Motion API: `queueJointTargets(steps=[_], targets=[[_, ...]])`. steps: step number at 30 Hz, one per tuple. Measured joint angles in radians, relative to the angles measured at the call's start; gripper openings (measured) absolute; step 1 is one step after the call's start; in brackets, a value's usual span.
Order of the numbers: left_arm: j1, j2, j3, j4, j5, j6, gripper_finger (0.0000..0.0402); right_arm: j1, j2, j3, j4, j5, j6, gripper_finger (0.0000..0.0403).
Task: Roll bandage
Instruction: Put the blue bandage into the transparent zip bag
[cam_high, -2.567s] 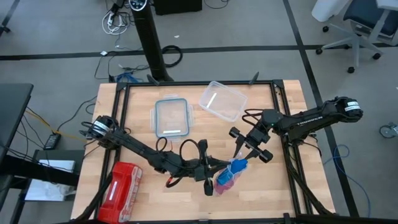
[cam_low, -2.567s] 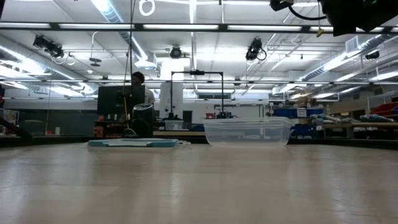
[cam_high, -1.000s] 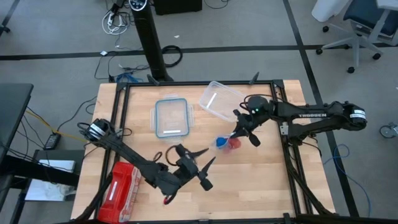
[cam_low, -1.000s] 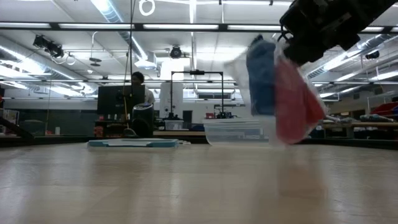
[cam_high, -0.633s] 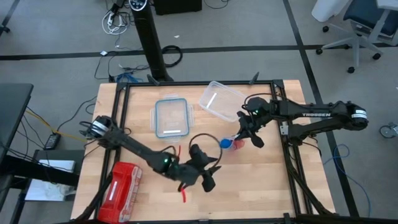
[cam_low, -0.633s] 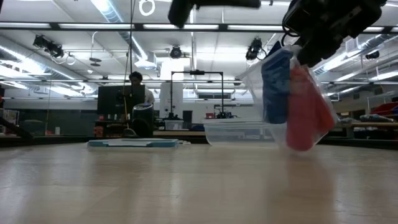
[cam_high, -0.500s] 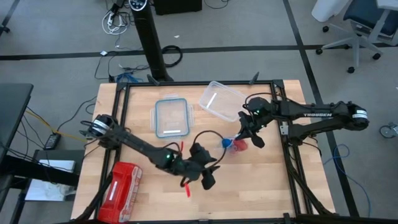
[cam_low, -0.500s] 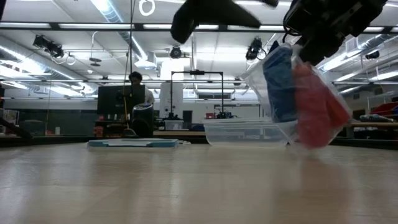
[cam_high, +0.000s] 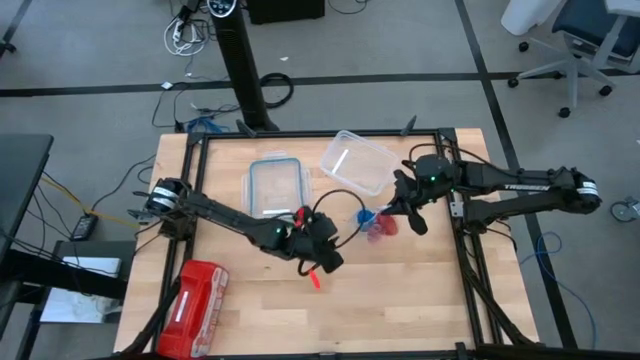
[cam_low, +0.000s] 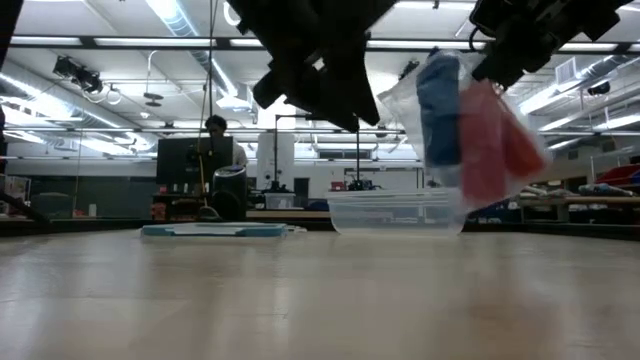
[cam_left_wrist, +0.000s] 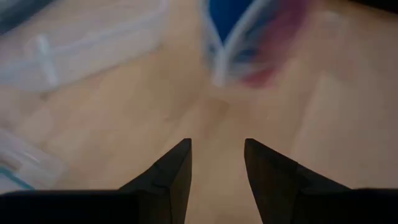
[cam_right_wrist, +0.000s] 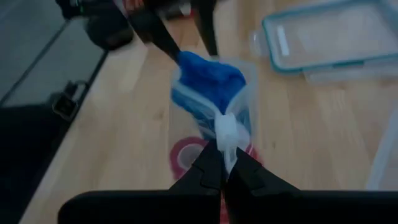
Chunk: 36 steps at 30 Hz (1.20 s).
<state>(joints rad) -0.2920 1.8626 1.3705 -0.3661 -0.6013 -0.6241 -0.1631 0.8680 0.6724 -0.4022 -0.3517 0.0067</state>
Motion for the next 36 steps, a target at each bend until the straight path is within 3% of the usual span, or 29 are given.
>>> queueJointTargets(steps=[6,14,22,28,36], targets=[[0.045,0.008,0.000,0.056,0.018,0.183,0.0151,0.000,-0.020,0.000,0.044,0.006,0.026,0.0000],[0.099,0.008,0.000,0.140,0.119,0.372,0.0151,-0.015,-0.076,0.000,0.031,0.030,0.027,0.0000],[0.185,0.008,-0.165,0.570,0.348,0.438,0.0151,-0.061,-0.170,0.000,-0.090,0.062,0.026,0.0000],[0.212,0.008,-0.256,0.828,0.352,0.498,0.0151,-0.070,-0.202,0.000,-0.087,0.064,0.023,0.0000],[0.227,0.006,-0.272,0.894,0.311,0.519,0.0151,-0.070,-0.198,0.000,-0.085,0.068,0.016,0.0000]])
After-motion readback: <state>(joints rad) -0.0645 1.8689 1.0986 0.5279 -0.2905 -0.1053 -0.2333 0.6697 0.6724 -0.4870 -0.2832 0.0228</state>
